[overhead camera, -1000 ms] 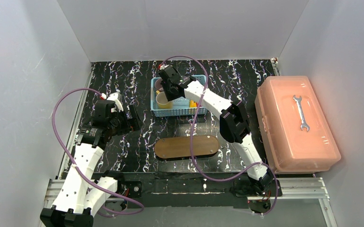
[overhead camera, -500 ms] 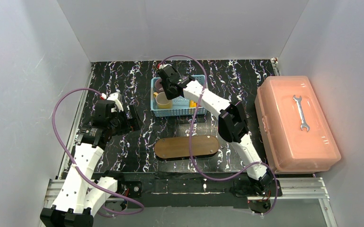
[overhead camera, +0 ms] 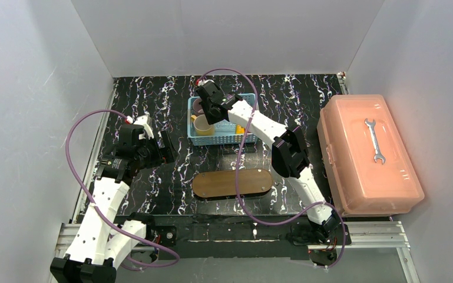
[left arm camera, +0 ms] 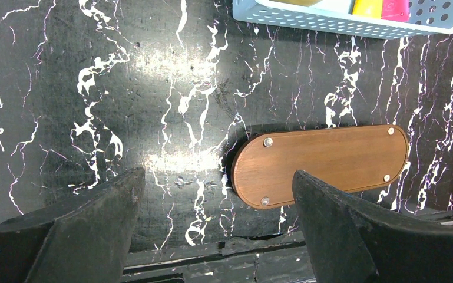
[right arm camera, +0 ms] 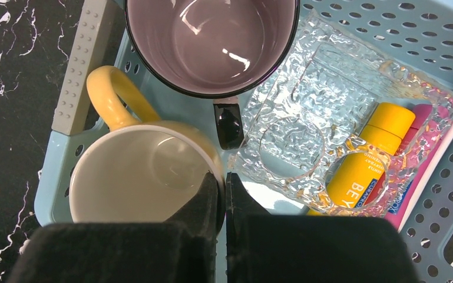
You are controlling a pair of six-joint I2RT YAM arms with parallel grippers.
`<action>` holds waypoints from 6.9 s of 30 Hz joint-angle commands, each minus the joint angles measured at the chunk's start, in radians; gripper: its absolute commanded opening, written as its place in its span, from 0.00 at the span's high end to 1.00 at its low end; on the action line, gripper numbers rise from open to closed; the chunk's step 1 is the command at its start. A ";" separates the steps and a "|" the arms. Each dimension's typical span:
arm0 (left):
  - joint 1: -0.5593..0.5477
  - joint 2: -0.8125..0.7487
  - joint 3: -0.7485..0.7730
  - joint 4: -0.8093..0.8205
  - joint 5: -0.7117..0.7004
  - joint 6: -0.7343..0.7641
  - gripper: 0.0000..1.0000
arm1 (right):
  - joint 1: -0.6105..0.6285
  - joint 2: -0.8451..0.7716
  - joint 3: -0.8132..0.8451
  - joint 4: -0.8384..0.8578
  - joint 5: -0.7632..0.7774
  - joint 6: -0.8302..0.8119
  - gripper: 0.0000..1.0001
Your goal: Prepare toiletry sets of a toothbrush and toothpaste on the tray
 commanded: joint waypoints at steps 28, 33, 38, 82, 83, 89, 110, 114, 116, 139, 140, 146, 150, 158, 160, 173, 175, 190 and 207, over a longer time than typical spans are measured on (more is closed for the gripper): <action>-0.005 0.014 0.001 -0.031 -0.076 0.001 0.05 | 0.008 -0.456 -0.317 0.179 -0.024 -0.026 0.99; -0.005 0.013 0.002 -0.033 -0.079 0.000 0.05 | 0.015 -0.553 -0.429 0.223 -0.113 -0.075 0.99; -0.004 0.022 0.004 -0.034 -0.079 -0.003 0.04 | 0.031 -0.611 -0.498 0.214 -0.168 -0.129 0.99; 0.000 0.020 -0.001 -0.034 -0.076 -0.017 0.02 | 0.266 -0.666 -0.797 0.393 -0.429 -0.399 0.99; 0.000 0.020 -0.001 -0.034 -0.076 -0.017 0.02 | 0.267 -0.663 -0.797 0.393 -0.429 -0.399 0.99; -0.002 0.016 -0.001 -0.034 -0.077 -0.015 0.02 | 0.273 -0.646 -0.795 0.393 -0.416 -0.400 0.99; -0.001 0.013 -0.001 -0.034 -0.075 -0.016 0.02 | 0.281 -0.602 -0.793 0.412 -0.382 -0.393 0.99; -0.001 0.013 -0.001 -0.034 -0.075 -0.015 0.02 | 0.281 -0.599 -0.793 0.416 -0.372 -0.393 0.99; -0.001 0.013 -0.001 -0.034 -0.073 -0.015 0.02 | 0.281 -0.599 -0.796 0.421 -0.362 -0.392 0.99; 0.000 -0.004 -0.001 -0.034 -0.079 -0.017 0.02 | 0.278 -0.538 -0.481 0.217 -0.096 -0.350 0.55; 0.000 -0.003 -0.001 -0.034 -0.078 -0.017 0.02 | 0.277 -0.523 -0.454 0.208 -0.079 -0.352 0.55; 0.000 -0.004 -0.001 -0.034 -0.078 -0.017 0.02 | 0.252 -0.446 -0.324 0.179 -0.036 -0.350 0.55; -0.002 -0.003 -0.002 -0.034 -0.074 -0.017 0.02 | 0.221 -0.381 -0.242 0.155 -0.016 -0.355 0.55; -0.002 0.000 0.001 -0.034 -0.068 -0.017 0.02 | 0.149 -0.265 -0.107 0.137 -0.024 -0.354 0.55; -0.001 0.003 0.000 -0.034 -0.068 -0.016 0.02 | 0.133 -0.236 -0.086 0.142 -0.029 -0.350 0.54; 0.000 0.016 0.002 -0.034 -0.056 -0.015 0.02 | 0.074 -0.098 -0.022 0.275 -0.070 -0.372 0.53; -0.001 0.018 0.002 -0.034 -0.055 -0.015 0.02 | 0.067 -0.081 -0.022 0.303 -0.079 -0.380 0.53; -0.001 0.031 0.004 -0.034 -0.058 -0.015 0.02 | 0.033 0.023 0.010 0.425 -0.091 -0.429 0.52; 0.000 0.047 0.007 -0.034 -0.055 -0.014 0.02 | 0.022 0.118 0.067 0.471 -0.106 -0.470 0.51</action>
